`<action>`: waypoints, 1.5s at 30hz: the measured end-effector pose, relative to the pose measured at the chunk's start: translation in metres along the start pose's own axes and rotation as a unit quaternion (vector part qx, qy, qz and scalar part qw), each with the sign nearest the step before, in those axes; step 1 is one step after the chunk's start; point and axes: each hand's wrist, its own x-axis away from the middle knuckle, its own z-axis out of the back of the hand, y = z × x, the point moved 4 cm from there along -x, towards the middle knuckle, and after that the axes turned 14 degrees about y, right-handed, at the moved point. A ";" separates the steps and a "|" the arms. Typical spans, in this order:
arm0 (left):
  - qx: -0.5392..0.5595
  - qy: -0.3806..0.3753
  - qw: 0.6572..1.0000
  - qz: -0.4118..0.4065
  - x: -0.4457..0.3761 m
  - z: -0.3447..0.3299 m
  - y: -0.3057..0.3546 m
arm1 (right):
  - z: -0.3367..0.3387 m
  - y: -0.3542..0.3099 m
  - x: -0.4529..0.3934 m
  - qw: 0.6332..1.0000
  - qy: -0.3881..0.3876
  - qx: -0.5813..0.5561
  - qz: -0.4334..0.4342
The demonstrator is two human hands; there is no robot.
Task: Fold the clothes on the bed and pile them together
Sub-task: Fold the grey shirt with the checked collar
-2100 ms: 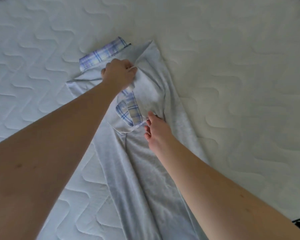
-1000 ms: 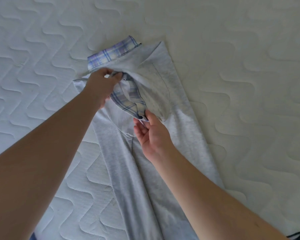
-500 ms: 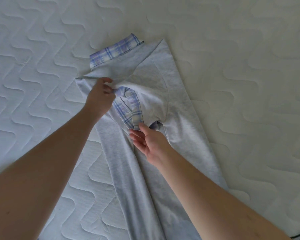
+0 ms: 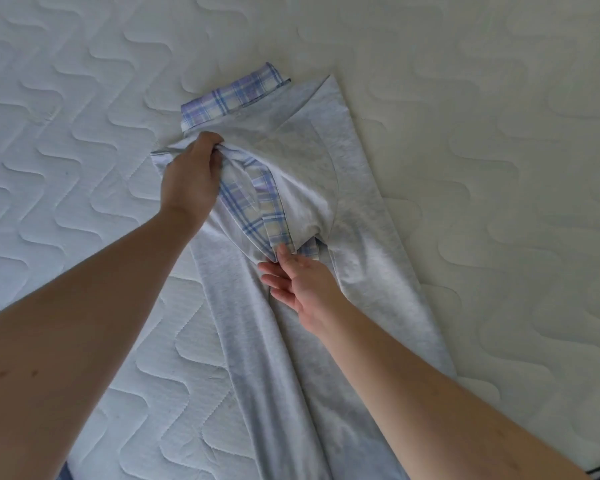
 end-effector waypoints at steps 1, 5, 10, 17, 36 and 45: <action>-0.015 -0.005 0.999 -0.033 -0.001 0.002 0.000 | 0.000 0.001 0.000 1.000 -0.005 -0.001 0.004; -0.083 -0.029 0.993 -0.080 0.000 0.005 -0.011 | 0.003 0.008 -0.003 1.000 -0.002 0.003 0.002; -0.014 -0.098 0.991 -0.085 0.010 0.000 -0.009 | 0.008 0.013 -0.005 1.000 0.013 0.025 -0.012; -0.049 -0.086 0.993 -0.065 0.028 -0.012 0.004 | -0.003 -0.014 0.014 0.809 0.187 0.379 0.409; 0.150 -0.165 0.941 0.255 0.023 -0.018 -0.049 | -0.008 -0.014 0.009 0.574 0.248 0.607 0.490; 0.170 -0.176 0.925 0.290 0.019 -0.024 -0.051 | -0.014 -0.027 0.014 0.436 0.287 0.666 0.532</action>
